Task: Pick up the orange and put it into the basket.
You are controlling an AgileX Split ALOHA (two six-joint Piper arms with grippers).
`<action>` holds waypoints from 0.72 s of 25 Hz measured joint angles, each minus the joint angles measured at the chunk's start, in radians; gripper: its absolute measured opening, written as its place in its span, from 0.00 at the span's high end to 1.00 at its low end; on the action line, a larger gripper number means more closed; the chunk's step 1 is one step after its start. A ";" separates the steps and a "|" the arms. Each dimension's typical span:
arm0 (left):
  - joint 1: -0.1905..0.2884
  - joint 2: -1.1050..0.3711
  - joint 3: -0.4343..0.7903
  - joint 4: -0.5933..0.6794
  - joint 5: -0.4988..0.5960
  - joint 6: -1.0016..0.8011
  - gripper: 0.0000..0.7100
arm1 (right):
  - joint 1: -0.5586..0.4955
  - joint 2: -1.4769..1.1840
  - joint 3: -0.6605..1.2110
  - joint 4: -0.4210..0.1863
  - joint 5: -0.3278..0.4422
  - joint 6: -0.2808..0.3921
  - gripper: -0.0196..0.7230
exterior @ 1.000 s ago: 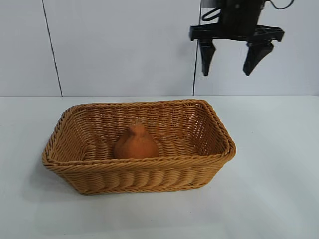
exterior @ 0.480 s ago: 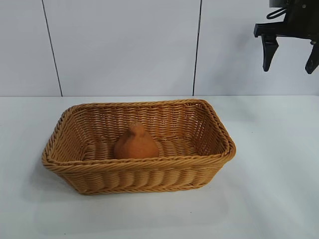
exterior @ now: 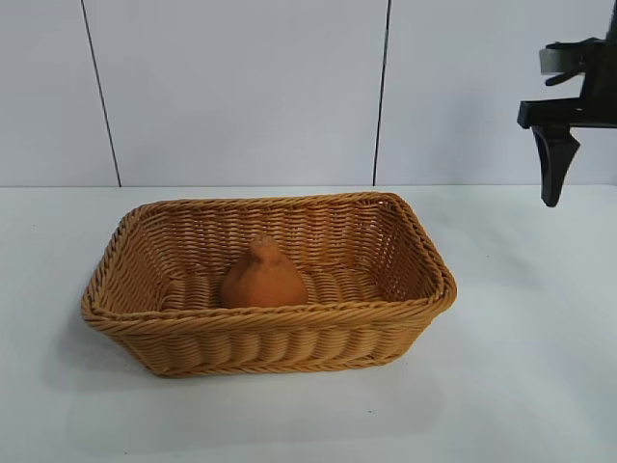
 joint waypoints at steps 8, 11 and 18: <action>0.000 0.000 0.000 0.000 0.000 0.000 0.11 | 0.000 -0.331 0.468 0.003 0.001 -0.015 0.18; 0.000 0.000 0.000 0.000 0.000 0.000 0.11 | 0.000 -0.469 0.611 0.004 -0.003 -0.024 0.18; 0.000 0.000 0.000 0.000 0.000 0.000 0.11 | 0.000 -0.785 0.886 0.010 -0.144 -0.026 0.18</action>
